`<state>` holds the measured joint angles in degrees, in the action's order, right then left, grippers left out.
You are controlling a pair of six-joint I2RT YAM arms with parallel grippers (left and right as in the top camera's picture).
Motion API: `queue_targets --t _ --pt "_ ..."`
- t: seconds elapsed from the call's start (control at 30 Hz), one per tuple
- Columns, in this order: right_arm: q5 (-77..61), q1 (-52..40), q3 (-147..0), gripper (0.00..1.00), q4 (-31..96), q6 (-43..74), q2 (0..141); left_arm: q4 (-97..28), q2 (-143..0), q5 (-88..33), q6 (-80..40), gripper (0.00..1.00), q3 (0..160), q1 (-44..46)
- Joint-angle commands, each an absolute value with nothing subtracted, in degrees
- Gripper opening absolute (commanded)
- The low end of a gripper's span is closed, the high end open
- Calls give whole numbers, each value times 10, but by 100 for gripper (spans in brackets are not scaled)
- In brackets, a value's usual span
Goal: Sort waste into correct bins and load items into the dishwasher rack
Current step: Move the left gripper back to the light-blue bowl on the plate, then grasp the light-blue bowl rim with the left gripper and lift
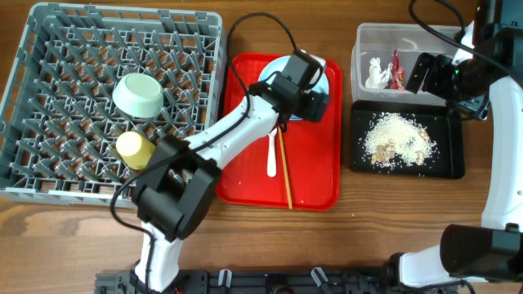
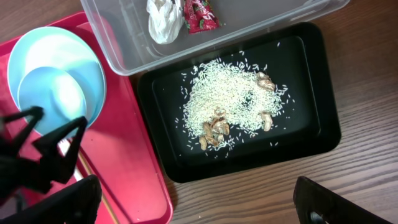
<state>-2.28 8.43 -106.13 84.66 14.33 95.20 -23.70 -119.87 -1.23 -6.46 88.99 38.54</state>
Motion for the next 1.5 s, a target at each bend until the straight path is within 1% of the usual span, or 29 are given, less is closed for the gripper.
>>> queue_targets --t 0.0,0.1,0.2,0.27,0.47,0.5,0.53,0.6,0.73,0.83,0.9,0.97,1.27,1.4,1.47 --pt "-13 86 -1064 100 847 152 953 -273 -1217 12 -47 73 892 385" --pt "-13 86 -1064 100 847 152 953 -309 -1217 12 -47 69 892 385" --pt "-13 86 -1064 99 847 152 953 -340 -1217 12 -47 56 892 385" --pt "-13 86 -1064 100 847 152 953 -346 -1217 12 -47 50 892 385" --pt "-13 86 -1064 100 847 152 953 -334 -1217 12 -47 44 892 385" --pt "-13 86 -1064 100 847 152 953 -332 -1217 12 -47 39 892 385" --pt "-13 86 -1064 100 847 152 953 -332 -1217 12 -47 36 892 385" --pt "-13 86 -1064 100 847 152 953 -332 -1217 12 -47 33 892 385" --pt "-13 86 -1064 100 847 152 953 -332 -1217 12 -47 32 892 385" --pt "-13 86 -1064 100 847 152 953 -332 -1217 12 -47 28 892 385" --pt "-13 86 -1064 100 847 152 953 -332 -1217 12 -47 27 892 385" --pt "-13 86 -1064 100 848 152 953 -332 -1217 12 -47 33 892 385" --pt "-13 86 -1064 100 848 152 953 -306 -1218 13 -47 34 892 385" --pt "-13 86 -1064 100 848 152 953 -302 -1228 37 -47 33 892 385" --pt "-13 86 -1064 100 848 152 953 -303 -1236 37 -48 35 892 385"
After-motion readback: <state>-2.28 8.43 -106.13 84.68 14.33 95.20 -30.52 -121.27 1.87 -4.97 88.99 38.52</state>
